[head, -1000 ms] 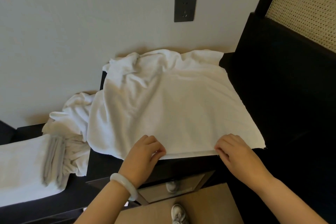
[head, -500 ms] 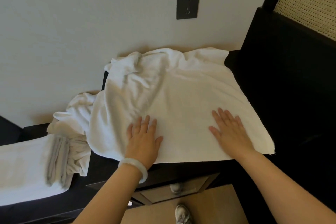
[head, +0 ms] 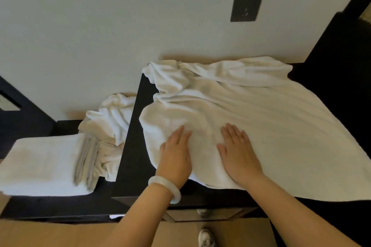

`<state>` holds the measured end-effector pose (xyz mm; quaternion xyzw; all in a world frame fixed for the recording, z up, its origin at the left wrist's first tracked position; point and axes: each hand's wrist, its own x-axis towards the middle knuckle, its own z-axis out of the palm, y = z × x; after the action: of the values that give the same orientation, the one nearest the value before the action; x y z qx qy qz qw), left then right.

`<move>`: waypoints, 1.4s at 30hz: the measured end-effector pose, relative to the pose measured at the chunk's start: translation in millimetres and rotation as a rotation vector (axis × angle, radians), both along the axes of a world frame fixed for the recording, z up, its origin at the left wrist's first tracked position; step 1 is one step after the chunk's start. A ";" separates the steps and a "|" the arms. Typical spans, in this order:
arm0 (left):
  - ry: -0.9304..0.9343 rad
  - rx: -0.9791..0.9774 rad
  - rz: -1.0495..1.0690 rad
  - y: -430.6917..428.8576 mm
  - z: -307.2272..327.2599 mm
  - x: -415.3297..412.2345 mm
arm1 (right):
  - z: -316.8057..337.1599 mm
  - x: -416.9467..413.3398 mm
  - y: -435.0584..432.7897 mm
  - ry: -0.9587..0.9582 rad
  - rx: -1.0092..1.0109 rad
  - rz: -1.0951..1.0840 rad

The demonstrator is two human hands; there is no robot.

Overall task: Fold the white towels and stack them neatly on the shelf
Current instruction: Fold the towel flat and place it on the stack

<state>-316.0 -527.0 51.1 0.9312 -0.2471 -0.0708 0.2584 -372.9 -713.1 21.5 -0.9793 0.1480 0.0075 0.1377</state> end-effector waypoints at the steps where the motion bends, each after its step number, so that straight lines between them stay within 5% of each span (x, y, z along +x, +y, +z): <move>1: 0.013 -0.078 0.158 12.5 2.0 2.8 | -6.3 0.2 1.0 -0.003 -0.022 -0.002; 4: 0.152 -0.081 0.483 52.2 -1.9 5.4 | -14.8 -1.7 -4.5 0.000 -0.062 0.004; 9: 0.478 -0.351 0.436 63.9 -5.3 2.6 | -10.4 3.4 8.7 0.097 -0.144 -0.040; 11: 0.624 -0.435 0.489 63.5 -0.9 4.0 | -10.9 0.9 18.2 0.000 -0.178 -0.063; 14: 1.097 -0.889 0.575 61.0 8.4 8.6 | -13.0 -5.5 25.0 -0.192 -0.121 -0.082; 16: 1.207 -1.217 0.494 58.6 15.8 13.1 | -12.2 -8.9 23.7 -0.271 -0.055 -0.104; 19: 0.938 -1.225 0.208 49.0 22.1 22.3 | -9.8 -10.1 20.6 -0.265 -0.005 -0.099; 24: 0.191 -0.265 0.196 28.6 -1.7 41.7 | -11.9 -7.3 16.4 -0.155 -0.040 -0.007; 27: 0.087 -0.011 0.336 22.9 -7.2 43.6 | -12.9 -5.3 17.5 -0.088 -0.113 0.090; 32: 0.012 -0.154 0.523 39.7 -15.2 42.6 | -11.9 -4.0 16.3 0.022 -0.187 0.138; 38: 0.147 -0.323 0.375 73.2 1.2 42.8 | -11.5 -4.3 17.2 0.034 -0.191 0.138; 42: 0.160 -0.381 0.469 121.2 14.4 10.6 | -13.1 -4.0 16.0 0.036 -0.180 0.127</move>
<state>-305.4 -405.8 65.5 0.8891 -0.0135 -0.0348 0.4563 -376.8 -697.2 8.4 -0.9948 0.0881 0.0208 0.0458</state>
